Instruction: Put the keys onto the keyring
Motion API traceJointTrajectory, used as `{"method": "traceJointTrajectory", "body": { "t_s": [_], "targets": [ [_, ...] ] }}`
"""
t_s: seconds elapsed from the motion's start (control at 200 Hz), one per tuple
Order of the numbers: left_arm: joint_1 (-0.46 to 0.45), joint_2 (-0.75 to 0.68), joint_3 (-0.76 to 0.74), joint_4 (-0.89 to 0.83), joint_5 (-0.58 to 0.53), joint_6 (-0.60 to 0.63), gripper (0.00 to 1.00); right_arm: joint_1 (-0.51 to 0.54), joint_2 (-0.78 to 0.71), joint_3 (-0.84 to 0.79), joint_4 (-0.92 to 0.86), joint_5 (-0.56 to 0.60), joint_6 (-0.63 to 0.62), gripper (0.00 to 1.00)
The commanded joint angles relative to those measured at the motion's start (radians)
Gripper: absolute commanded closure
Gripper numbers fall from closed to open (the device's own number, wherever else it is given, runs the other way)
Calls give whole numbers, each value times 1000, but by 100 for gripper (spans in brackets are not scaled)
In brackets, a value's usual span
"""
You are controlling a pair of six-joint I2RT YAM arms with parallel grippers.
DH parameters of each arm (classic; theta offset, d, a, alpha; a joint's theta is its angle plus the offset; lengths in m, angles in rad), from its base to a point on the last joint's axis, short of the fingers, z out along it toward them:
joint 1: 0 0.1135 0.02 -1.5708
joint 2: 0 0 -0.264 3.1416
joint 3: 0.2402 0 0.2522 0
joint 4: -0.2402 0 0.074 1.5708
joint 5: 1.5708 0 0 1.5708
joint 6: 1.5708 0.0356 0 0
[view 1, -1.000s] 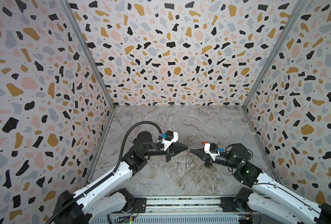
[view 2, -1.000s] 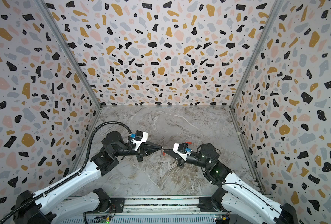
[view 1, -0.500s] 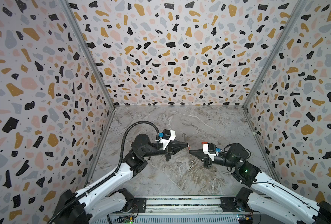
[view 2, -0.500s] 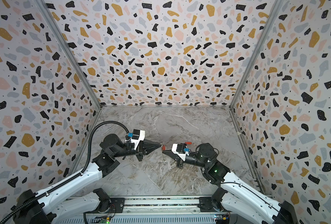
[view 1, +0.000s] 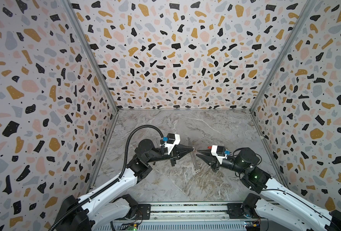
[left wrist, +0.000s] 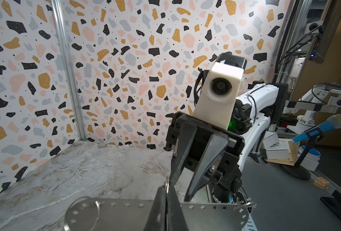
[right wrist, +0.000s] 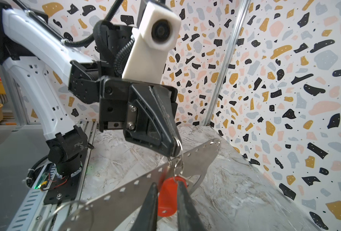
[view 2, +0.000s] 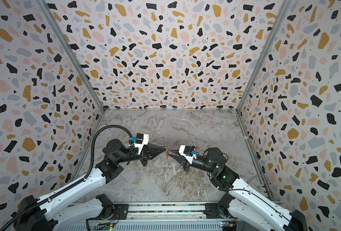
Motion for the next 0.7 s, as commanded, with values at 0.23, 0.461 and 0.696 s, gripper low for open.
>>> {"method": "traceJointTrajectory", "body": {
  "t_s": [0.23,0.461,0.696],
  "targets": [
    [-40,-23,-97,217,-306,-46,100,-4,44,73,7,114,127,65],
    [-56,-3,-134,321,-300,-59,100,-4,80,45,38,199,175,66],
    [-55,18,-127,352,-270,-75,100,-4,110,34,30,161,157,73]
  ]
}}
